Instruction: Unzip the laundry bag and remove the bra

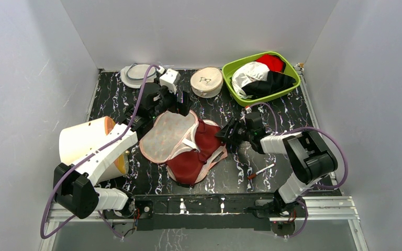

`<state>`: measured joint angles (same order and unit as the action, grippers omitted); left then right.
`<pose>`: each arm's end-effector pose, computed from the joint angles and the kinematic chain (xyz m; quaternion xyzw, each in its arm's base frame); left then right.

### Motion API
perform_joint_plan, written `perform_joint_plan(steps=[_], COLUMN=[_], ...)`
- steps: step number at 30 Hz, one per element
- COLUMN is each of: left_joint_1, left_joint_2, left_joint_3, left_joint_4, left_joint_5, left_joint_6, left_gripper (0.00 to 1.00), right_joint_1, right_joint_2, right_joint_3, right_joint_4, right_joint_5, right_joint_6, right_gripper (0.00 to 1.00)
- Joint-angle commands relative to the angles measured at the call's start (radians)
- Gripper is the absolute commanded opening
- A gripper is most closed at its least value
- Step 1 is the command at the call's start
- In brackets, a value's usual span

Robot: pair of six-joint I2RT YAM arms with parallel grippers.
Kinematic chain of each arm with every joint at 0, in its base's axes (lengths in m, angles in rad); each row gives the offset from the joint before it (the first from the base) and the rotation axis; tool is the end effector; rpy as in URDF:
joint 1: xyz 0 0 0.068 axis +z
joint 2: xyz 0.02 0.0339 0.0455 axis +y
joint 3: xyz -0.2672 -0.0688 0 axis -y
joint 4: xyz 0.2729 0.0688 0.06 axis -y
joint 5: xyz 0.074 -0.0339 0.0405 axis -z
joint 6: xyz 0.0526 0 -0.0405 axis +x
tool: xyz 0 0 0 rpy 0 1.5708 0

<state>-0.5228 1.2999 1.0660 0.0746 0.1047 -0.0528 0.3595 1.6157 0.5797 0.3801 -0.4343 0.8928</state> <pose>0.3027 -0.1808 0.3460 0.2100 0.7313 -0.2220 0.6098 0.2910 0.1330 0.1020 0.1391 0.8702 0.4094 0.2362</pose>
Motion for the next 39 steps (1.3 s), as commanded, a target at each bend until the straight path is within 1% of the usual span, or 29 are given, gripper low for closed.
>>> perform_joint_plan(steps=[1, 6, 10, 16, 21, 27, 30, 32, 35, 39], left_joint_1=[0.002, 0.002, 0.001, 0.0, -0.001, -0.006, -0.014, -0.018, -0.023, -0.027], left_joint_2=[-0.031, -0.028, -0.028, -0.028, -0.029, -0.036, -0.041, -0.046, -0.053, -0.066], left_joint_3=[0.0, -0.001, -0.001, 0.0, 0.0, -0.001, 0.0, 0.0, -0.003, -0.004], left_joint_4=[0.029, 0.03, 0.03, 0.03, 0.028, 0.026, 0.021, 0.02, 0.018, 0.01], left_joint_5=[-0.018, -0.014, -0.011, -0.007, -0.012, -0.025, -0.04, -0.052, -0.084, -0.168], left_joint_6=[-0.009, -0.012, -0.013, -0.017, -0.018, -0.015, -0.012, -0.008, -0.003, -0.005], left_gripper=[0.98, 0.98, 0.98, 0.98, 0.98, 0.98, 0.98, 0.98, 0.98, 0.98], right_joint_1=[0.009, 0.01, 0.01, 0.01, 0.009, 0.01, 0.01, 0.01, 0.009, 0.009], right_joint_2=[0.015, -0.008, -0.062, -0.183, -0.319, -0.483, -0.556, -0.591, -0.628, -0.651], right_joint_3=[-0.002, -0.013, -0.015, -0.019, 0.01, 0.07, 0.126, 0.175, 0.274, 0.418], right_joint_4=[0.077, 0.083, 0.07, 0.024, -0.063, -0.197, -0.274, -0.331, -0.42, -0.536], right_joint_5=[0.008, 0.007, 0.006, 0.009, 0.024, 0.07, 0.107, 0.123, 0.155, 0.239], right_joint_6=[0.004, 0.005, 0.006, 0.021, 0.014, -0.015, -0.031, -0.035, -0.085, -0.149], right_gripper=[0.45, 0.29, 0.18, 0.07, 0.0, 0.0, 0.0, 0.0, 0.0, 0.0])
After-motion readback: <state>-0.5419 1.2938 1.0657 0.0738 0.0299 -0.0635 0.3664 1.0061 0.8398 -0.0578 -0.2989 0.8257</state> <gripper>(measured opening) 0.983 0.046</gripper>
